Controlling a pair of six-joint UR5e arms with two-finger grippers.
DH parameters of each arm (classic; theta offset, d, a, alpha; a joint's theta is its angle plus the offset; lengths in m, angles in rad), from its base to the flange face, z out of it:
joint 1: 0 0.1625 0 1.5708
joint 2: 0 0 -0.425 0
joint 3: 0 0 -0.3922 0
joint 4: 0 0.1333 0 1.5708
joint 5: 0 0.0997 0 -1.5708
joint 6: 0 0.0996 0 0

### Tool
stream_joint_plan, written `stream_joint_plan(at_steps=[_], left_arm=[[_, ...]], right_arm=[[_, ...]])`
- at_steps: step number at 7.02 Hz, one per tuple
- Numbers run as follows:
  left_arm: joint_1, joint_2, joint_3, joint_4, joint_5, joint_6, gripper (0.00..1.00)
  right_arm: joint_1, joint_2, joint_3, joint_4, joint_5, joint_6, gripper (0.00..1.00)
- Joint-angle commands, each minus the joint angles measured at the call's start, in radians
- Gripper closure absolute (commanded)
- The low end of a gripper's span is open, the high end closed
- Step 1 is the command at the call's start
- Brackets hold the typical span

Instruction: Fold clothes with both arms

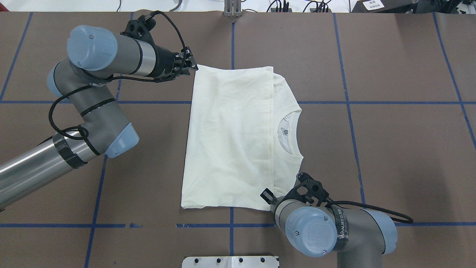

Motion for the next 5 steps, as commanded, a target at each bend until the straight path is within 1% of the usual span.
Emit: stream_joint_plan(at_steps=[1, 2, 3, 5], left_arm=[[0.003, 0.0, -0.002, 0.002, 0.0, -0.016, 0.62], [0.003, 0.0, 0.0, 0.002, 0.0, -0.016, 0.62], [0.005, 0.014, -0.005, 0.002, 0.0, -0.016, 0.62], [0.005, 0.022, -0.022, 0.002, 0.0, -0.017, 0.62]], right_arm=[[-0.002, 0.002, -0.007, -0.001, -0.006, 0.001, 0.45], [-0.005, 0.005, -0.008, -0.001, -0.009, 0.001, 0.34], [-0.004, 0.003, -0.016, -0.001, -0.007, 0.001, 0.31], [-0.004, 0.009, -0.028, -0.003, -0.007, 0.0, 0.31]])
